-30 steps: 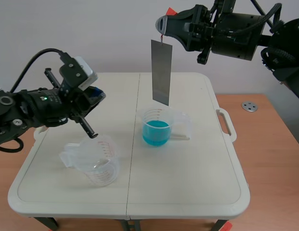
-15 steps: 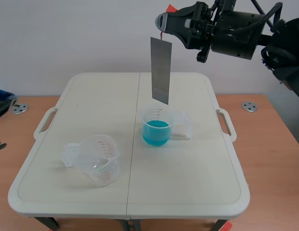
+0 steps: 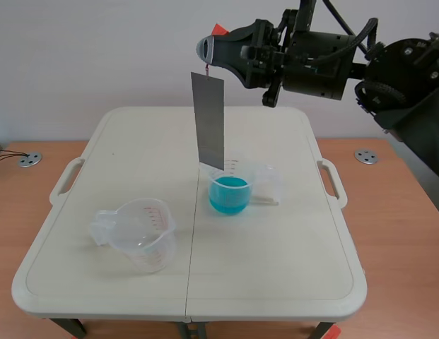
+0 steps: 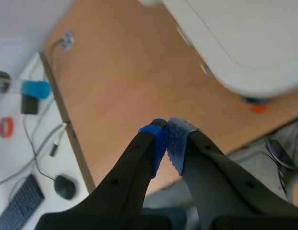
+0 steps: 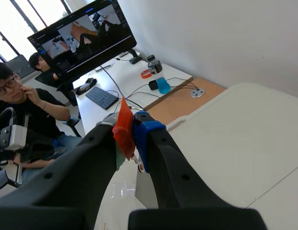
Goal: Hold the metal plate by the orange handle, dip it into the blue solution, take it out and point at it, then put the plate back in the beaker on the left.
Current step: 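Put the plate into the left beaker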
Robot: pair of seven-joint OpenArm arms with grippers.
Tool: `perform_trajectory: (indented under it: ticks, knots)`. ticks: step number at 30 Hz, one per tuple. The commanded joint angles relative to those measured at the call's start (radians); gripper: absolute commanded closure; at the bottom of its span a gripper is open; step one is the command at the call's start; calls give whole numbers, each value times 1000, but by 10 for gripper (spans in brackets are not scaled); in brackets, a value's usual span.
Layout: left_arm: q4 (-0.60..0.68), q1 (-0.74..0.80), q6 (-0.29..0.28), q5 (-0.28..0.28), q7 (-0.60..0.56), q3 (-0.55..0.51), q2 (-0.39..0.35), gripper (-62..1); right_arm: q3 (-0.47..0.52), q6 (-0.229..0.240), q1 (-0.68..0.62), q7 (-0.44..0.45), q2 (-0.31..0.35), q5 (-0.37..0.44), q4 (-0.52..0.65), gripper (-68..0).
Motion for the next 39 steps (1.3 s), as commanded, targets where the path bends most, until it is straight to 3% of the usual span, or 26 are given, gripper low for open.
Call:
perform_trajectory:
  ticks: [1,10,17,25,33,39]
  knots:
    - [3,19,2,-6,-11,6,28,-27,-11,16,31,19,-13,26,43,-15]
    - [-2,190,-3,-1,-10,9,122,-27,-79,16,31,19,-45,26,116,-15]
    - [-3,241,-32,-1,-6,15,242,-27,-121,16,31,15,-71,26,130,-15]
    - [-3,246,-63,29,61,135,340,-27,-173,16,29,19,-76,27,131,-15]
    - [-3,243,-64,28,80,259,376,-27,-217,16,27,26,-87,35,131,-15]
    - [-3,242,-63,28,80,286,375,-27,-256,16,25,30,-105,42,131,-15]
